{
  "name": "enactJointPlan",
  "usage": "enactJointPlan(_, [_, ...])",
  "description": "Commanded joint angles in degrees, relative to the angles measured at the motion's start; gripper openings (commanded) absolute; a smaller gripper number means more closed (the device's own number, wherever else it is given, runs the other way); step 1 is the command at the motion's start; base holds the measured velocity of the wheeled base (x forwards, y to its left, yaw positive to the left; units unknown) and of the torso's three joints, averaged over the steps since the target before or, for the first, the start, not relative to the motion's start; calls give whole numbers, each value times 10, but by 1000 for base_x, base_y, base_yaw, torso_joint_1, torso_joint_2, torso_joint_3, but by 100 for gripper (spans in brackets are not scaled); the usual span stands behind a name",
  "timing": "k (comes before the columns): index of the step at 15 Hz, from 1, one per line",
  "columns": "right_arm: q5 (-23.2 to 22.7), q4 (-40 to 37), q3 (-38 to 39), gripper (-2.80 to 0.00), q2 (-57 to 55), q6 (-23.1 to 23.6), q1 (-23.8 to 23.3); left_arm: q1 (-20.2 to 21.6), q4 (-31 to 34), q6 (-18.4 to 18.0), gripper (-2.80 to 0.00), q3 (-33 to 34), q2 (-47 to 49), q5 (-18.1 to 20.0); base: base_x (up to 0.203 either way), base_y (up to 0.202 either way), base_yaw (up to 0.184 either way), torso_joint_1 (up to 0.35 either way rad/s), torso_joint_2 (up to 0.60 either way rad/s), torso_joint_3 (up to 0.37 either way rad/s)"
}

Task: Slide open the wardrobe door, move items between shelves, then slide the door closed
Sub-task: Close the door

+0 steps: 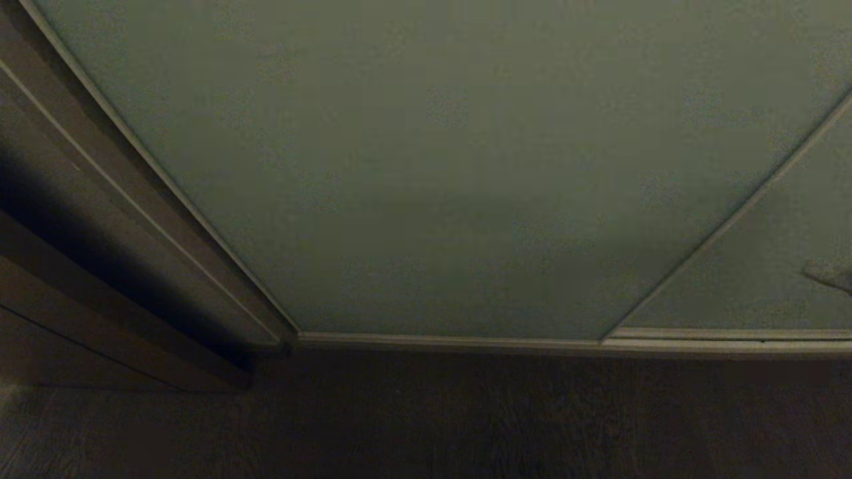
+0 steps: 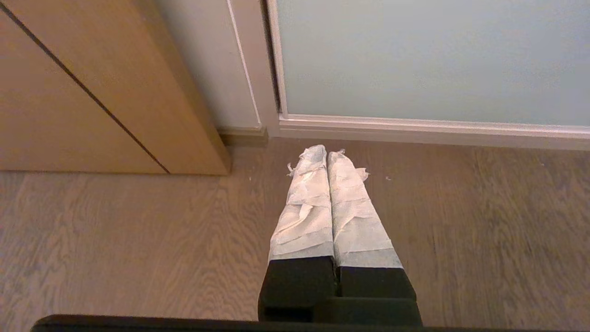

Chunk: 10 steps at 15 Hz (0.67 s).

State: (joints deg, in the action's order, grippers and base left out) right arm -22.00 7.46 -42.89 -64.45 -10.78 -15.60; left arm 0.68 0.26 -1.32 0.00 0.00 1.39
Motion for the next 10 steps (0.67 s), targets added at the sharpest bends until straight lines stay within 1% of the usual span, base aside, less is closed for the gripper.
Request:
enactJointPlan(1, [11,-1,65,-280,142,8,21,0,0,0,-280,0,1,0,0,0,0,0,0,0])
enactJointPlan(4, [38,-23,188,-280,326,37,34,0,0,0,-280,0,1,0,0,0,0,0,0,0])
enactJointPlan(6, [77,-54,258,-280,428,59,57,0,0,0,-280,0,1,0,0,0,0,0,0,0])
enactJointPlan(8, [141,-77,337,-280,484,88,85,0,0,0,-280,0,1,0,0,0,0,0,0,0])
enactJointPlan(9, [167,-82,353,-280,488,95,105,0,0,1,-280,0,1,-1,0,0,0,0,0,0])
enactJointPlan(10, [179,-87,355,-280,497,93,133,0,0,0,-280,0,1,0,0,0,0,0,0,0])
